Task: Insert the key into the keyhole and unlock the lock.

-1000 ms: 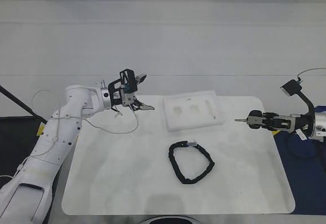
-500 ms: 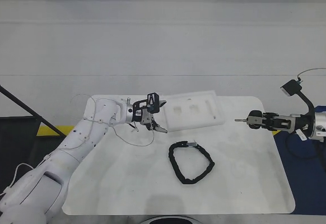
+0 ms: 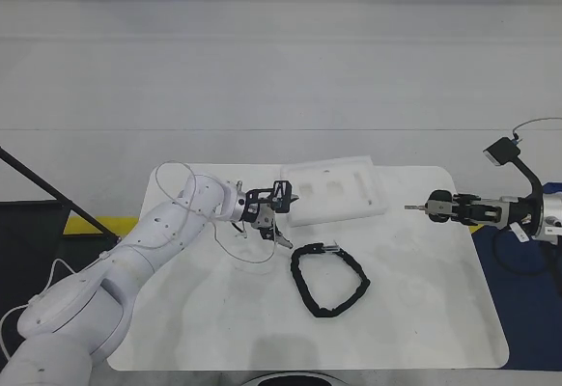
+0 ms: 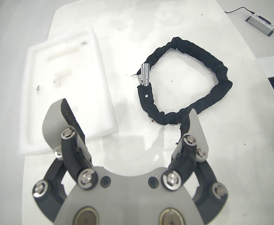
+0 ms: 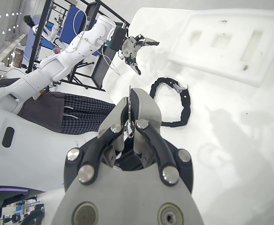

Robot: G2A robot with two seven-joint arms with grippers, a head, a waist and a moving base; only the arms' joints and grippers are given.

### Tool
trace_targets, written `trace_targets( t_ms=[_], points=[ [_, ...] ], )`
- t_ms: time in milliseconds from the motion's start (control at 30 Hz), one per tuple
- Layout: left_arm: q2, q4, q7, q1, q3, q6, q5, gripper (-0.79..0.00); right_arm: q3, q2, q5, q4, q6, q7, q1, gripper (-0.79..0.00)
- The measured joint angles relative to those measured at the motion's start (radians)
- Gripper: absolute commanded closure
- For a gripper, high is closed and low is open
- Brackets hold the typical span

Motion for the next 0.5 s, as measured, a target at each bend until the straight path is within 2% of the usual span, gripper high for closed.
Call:
trace_targets(
  t_ms=[400,500],
  points=[
    [0.0,-0.001,0.001,0.002,-0.001,0.001,-0.001,-0.785,0.0,0.0,0.0,0.0,0.0,0.0,0.0,0.0],
    [0.0,-0.016,0.026,0.037,-0.019,0.041,-0.048,-0.785,0.0,0.0,0.0,0.0,0.0,0.0,0.0,0.0]
  ],
)
